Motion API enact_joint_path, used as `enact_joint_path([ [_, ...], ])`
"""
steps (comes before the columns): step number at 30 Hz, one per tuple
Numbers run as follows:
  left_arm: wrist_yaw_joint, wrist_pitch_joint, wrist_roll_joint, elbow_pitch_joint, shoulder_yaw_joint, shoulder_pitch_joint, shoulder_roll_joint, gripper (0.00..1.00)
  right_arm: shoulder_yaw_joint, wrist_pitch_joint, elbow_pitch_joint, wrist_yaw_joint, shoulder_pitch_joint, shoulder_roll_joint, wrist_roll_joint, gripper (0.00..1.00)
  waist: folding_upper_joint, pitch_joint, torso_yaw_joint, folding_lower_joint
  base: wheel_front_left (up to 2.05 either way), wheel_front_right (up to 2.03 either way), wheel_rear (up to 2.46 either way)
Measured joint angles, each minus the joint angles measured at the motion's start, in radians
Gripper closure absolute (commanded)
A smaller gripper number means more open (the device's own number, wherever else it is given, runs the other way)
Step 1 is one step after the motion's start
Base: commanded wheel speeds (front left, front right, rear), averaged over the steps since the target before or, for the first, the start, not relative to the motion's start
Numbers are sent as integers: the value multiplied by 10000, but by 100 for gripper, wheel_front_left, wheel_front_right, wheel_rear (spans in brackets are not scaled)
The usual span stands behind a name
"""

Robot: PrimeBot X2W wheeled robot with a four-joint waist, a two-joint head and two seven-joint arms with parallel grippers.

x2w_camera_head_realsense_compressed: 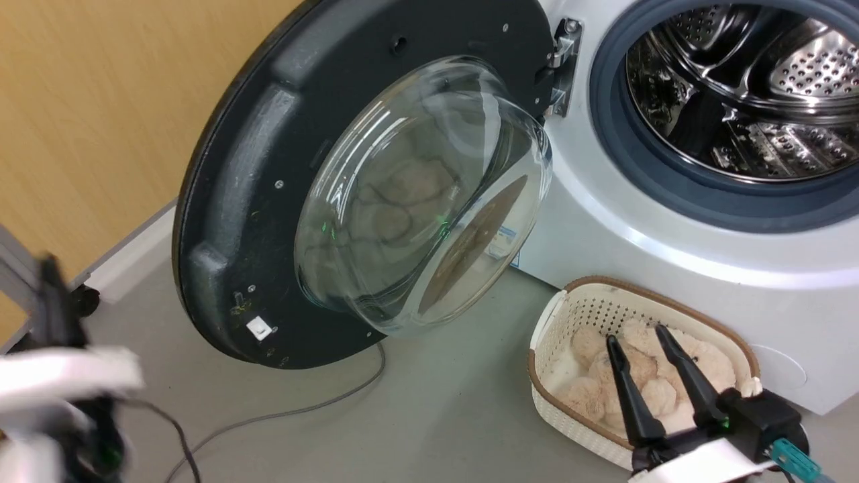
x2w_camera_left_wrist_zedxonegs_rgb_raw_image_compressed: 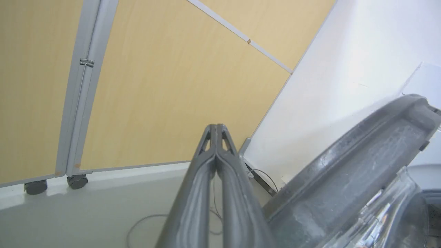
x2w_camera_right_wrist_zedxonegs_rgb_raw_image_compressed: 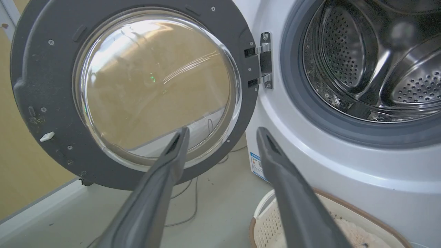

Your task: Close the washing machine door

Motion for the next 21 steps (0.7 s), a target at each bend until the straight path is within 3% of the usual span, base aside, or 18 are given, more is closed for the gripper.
enact_joint_path([
  [3, -234, 941, -1133, 951, 523, -991, 543, 100, -140, 0, -128, 0, 165, -8, -136, 0, 0, 81, -20, 0, 0, 0, 0],
  [6, -341, 2033, -2359, 1931, 897, -1773, 736, 100, -288, 2, -224, 0, 327, -2, -236, 0, 0, 122, -42, 0, 0, 0, 0],
  [13, -221, 4823, -5277, 3645, 1760, -2836, 688, 100, -393, 2, -420, 0, 495, 23, -322, 0, 0, 216, -216, 0, 0, 0, 0],
  [21, -328, 7749, -7102, 3902, 1720, -2827, 546, 100, -458, 0, -433, 0, 496, 23, -339, 0, 0, 273, -408, 0, 0, 0, 0],
])
